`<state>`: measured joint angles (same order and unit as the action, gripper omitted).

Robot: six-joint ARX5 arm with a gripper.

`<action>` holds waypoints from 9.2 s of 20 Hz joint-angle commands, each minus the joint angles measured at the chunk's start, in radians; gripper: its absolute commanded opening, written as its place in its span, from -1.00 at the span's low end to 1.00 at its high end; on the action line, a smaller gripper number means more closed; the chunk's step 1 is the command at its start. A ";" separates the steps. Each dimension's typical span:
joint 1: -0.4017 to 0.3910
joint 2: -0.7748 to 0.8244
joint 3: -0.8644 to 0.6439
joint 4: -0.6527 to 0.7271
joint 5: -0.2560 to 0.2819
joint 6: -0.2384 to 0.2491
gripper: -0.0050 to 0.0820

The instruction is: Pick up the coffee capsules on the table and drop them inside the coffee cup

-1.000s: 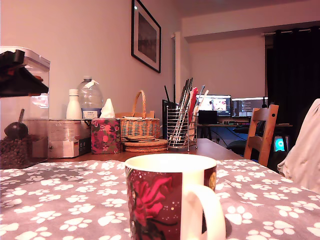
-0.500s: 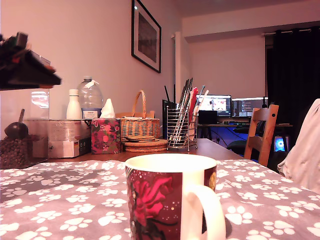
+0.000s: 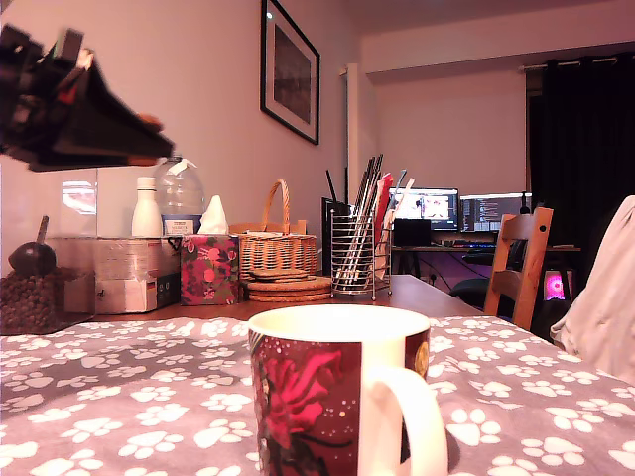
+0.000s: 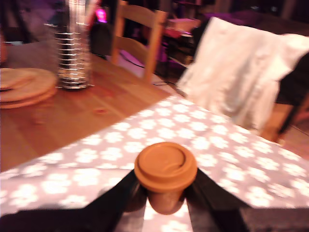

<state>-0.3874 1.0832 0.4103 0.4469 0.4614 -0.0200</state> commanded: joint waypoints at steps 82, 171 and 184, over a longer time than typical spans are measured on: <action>-0.573 0.220 0.322 -0.666 -0.196 0.082 -0.70; -0.107 0.008 0.371 -0.861 -0.180 0.084 -0.93; -0.113 0.007 0.353 -0.803 -0.105 0.105 -0.93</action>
<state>-0.4969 1.0927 0.7776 -0.3763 0.3481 0.0826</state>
